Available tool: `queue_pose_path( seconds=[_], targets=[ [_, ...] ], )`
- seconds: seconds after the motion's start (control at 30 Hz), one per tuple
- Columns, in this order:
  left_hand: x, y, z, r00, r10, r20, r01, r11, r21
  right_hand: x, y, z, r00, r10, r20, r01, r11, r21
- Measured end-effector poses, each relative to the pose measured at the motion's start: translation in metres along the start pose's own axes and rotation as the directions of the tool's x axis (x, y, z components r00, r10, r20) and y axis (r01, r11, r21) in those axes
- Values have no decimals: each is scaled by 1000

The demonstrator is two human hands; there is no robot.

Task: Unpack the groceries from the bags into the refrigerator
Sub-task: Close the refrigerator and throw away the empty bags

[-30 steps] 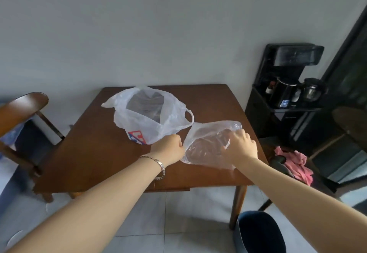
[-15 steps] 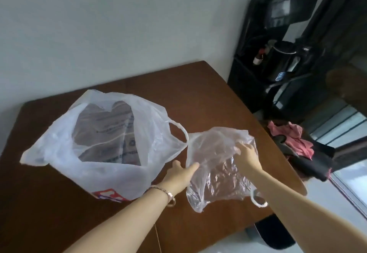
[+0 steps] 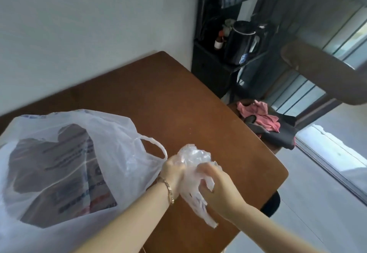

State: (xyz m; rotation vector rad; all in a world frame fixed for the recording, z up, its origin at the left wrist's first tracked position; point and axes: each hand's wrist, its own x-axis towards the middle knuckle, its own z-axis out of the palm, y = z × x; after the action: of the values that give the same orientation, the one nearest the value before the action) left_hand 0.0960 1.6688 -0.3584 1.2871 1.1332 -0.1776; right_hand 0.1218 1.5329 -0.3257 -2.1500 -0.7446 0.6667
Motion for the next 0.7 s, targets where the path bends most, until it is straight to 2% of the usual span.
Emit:
queue_pose_path(
  seconds=[0.03, 0.07, 0.1, 0.13, 0.17, 0.2, 0.23, 0.27, 0.3, 0.33, 0.37, 0.4, 0.43, 0.47, 0.5, 0.53, 0.57, 0.63, 0.67, 0.7],
  targets=[
    [3, 3, -2, 999, -32, 17, 35, 987, -157, -1, 4, -4, 995, -10, -102, 11, 1000, 14],
    [4, 7, -7, 994, -52, 96, 81, 942, -326, -3, 7, -9, 992, 13, -122, -1, 996, 94],
    [4, 11, -7, 983, -70, 168, 144, 866, -478, -4, 9, -12, 996, 84, -43, -70, 965, 254],
    [3, 13, -6, 977, -60, 204, 167, 810, -563, -5, 6, -17, 986, 146, 87, -169, 894, 415],
    [-2, 17, -1, 981, -32, 191, 140, 797, -587, -4, 4, -19, 966, 165, 198, -247, 807, 536],
    [-9, 21, 6, 993, -3, 120, 68, 841, -536, -4, 6, -18, 956, 158, 249, -283, 726, 626],
    [-17, 23, 12, 998, 65, -4, -60, 896, -441, -3, 6, -18, 956, 183, 228, -292, 647, 704],
    [-30, 26, 18, 971, 191, -144, -223, 943, -248, 0, 3, -17, 951, 268, 151, -285, 579, 764],
    [-40, 27, 22, 905, 375, -200, -390, 920, -40, 2, -2, -20, 918, 386, 90, -299, 528, 795],
    [-48, 25, 24, 821, 550, -157, -537, 835, 119, 2, -5, -26, 875, 479, 70, -319, 463, 827],
    [-52, 20, 26, 733, 678, -53, -653, 724, 225, -1, -5, -33, 855, 512, 81, -316, 391, 864],
    [-56, 15, 27, 659, 747, 87, -729, 606, 318, -3, -2, -40, 844, 527, 102, -302, 310, 902],
    [-57, 9, 29, 588, 775, 233, -789, 484, 378, -1, -7, -48, 792, 597, 129, -308, 209, 928],
    [-58, 3, 34, 519, 768, 374, -839, 373, 397, 1, -7, -56, 768, 630, 111, -277, 171, 946],
    [-58, 0, 37, 481, 728, 488, -868, 317, 382, 1, -10, -63, 755, 649, 95, -254, 156, 955],
    [-62, -1, 41, 478, 673, 565, -875, 307, 374, -4, -6, -68, 754, 652, 77, -261, 190, 947],
    [-62, -5, 46, 471, 628, 619, -878, 271, 393, -8, -5, -73, 759, 645, 94, -251, 156, 955],
    [-61, -7, 60, 489, 586, 646, -858, 192, 476, -16, -1, -78, 786, 610, 97, -236, 151, 960],
    [-60, -6, 69, 479, 590, 650, -854, 142, 501, -18, 6, -79, 805, 591, 58, -242, 237, 941],
    [-60, -4, 80, 484, 597, 639, -849, 143, 509, -21, 9, -80, 804, 594, 5, -252, 332, 909]
  ],
)
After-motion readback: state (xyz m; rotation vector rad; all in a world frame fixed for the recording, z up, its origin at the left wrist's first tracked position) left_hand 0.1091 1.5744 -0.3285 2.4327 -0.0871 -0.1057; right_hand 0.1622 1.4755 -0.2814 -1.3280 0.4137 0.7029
